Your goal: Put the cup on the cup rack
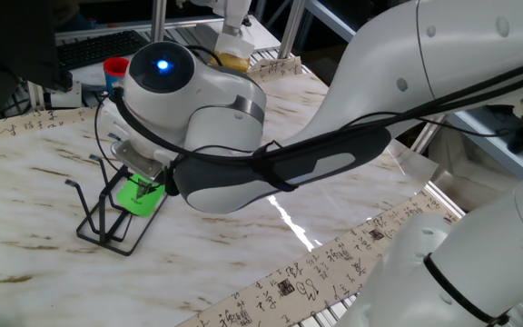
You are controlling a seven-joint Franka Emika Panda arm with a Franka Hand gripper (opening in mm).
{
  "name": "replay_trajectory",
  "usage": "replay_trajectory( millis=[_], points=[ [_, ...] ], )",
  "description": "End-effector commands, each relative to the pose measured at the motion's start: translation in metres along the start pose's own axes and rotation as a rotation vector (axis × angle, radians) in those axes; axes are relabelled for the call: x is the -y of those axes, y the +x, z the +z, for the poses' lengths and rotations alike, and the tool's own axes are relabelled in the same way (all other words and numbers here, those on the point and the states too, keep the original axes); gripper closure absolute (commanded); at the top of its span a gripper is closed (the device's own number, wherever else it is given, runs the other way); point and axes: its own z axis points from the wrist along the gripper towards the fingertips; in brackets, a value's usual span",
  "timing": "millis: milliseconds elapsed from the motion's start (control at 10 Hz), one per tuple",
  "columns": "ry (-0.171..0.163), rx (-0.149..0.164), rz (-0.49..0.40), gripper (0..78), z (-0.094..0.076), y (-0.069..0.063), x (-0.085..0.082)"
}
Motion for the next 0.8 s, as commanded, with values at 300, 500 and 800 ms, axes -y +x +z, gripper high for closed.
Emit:
replay_trajectory(
  millis=[300,500,800],
  points=[
    [-0.020,0.015,0.021,76.3,0.0058,0.0102,-0.0046],
    [-0.024,0.019,0.024,76.3,0.0070,0.0112,-0.0057],
    [-0.025,0.026,0.032,76.3,0.0097,0.0133,-0.0071]
  ],
)
